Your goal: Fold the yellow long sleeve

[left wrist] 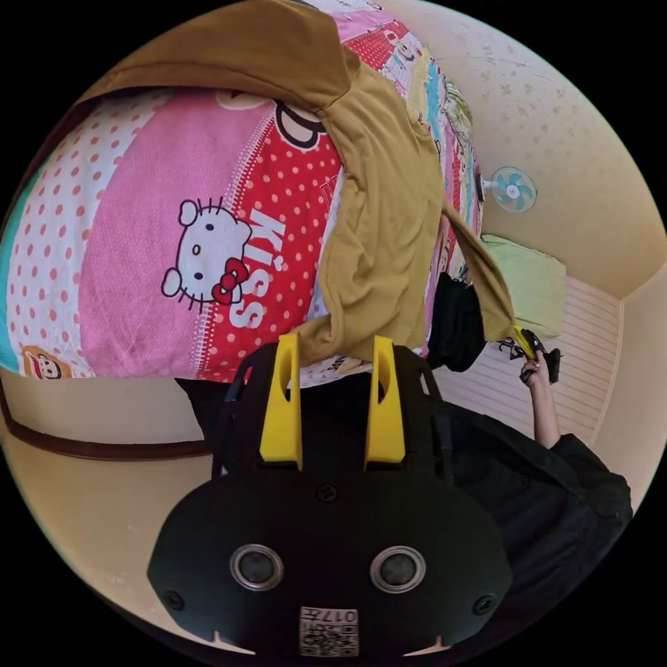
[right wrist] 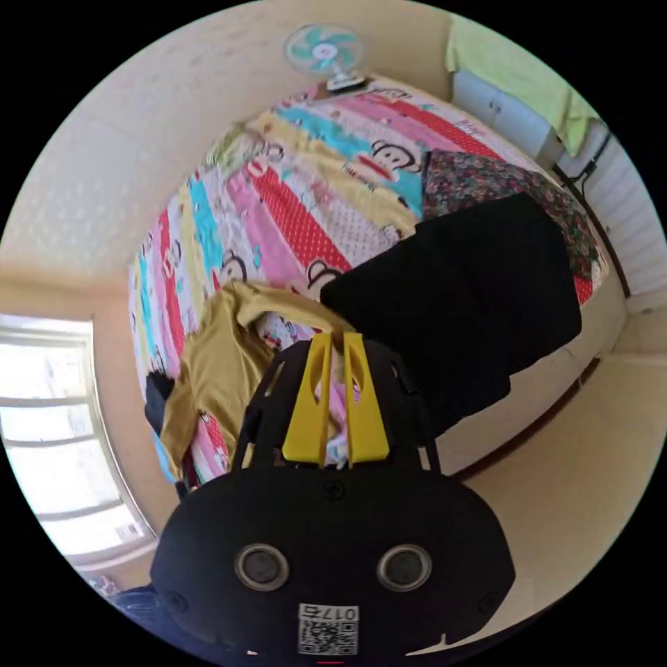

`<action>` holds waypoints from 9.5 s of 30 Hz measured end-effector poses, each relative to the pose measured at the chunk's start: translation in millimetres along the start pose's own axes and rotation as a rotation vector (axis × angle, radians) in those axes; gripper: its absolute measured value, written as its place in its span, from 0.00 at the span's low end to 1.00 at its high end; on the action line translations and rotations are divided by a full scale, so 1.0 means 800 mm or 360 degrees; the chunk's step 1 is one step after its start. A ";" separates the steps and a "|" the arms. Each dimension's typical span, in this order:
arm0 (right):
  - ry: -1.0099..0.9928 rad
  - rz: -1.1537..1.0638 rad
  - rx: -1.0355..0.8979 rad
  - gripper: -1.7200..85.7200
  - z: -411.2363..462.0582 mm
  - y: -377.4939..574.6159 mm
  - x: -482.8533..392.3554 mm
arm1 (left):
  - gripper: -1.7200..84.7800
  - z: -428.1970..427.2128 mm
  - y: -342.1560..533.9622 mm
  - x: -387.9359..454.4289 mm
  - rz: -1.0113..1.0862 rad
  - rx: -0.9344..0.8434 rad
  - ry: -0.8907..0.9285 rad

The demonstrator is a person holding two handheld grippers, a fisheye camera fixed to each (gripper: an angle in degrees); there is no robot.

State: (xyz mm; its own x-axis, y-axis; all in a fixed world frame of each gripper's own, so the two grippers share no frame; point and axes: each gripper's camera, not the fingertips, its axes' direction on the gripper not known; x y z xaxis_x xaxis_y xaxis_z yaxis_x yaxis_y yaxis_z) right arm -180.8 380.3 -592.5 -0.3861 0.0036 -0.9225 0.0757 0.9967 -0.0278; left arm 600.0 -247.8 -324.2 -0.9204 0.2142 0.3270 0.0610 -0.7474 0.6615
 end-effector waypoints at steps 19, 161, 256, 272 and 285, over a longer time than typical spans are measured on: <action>0.0286 -0.1115 -0.1534 0.08 0.338 0.132 -0.072 | 0.08 0.063 0.048 -0.011 -0.0337 -0.0104 0.0063; -0.0853 0.0439 -0.0596 0.07 0.412 -0.153 -0.087 | 0.03 -0.108 -0.117 0.369 0.0005 -0.0503 0.0653; -0.0561 -0.0420 -0.1206 0.10 0.300 0.010 0.045 | 0.14 0.344 -0.100 0.282 0.0371 0.0316 0.0027; 0.0092 -0.0878 -0.1389 0.08 0.384 0.062 0.037 | 0.03 0.323 0.087 0.046 -0.0337 0.0199 -0.0360; -0.0216 -0.0954 -0.1263 0.06 0.318 0.038 -0.015 | 0.19 0.279 -0.001 0.018 -0.0174 0.0093 -0.0366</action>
State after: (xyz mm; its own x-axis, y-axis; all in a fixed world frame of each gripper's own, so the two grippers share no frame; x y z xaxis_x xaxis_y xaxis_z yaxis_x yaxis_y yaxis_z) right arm 60.3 390.3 -680.4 -0.0478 -0.4767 -0.8778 -0.7512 0.5964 -0.2830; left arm 673.0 -103.9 -169.4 -0.8111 0.4342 0.3919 -0.0056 -0.6757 0.7371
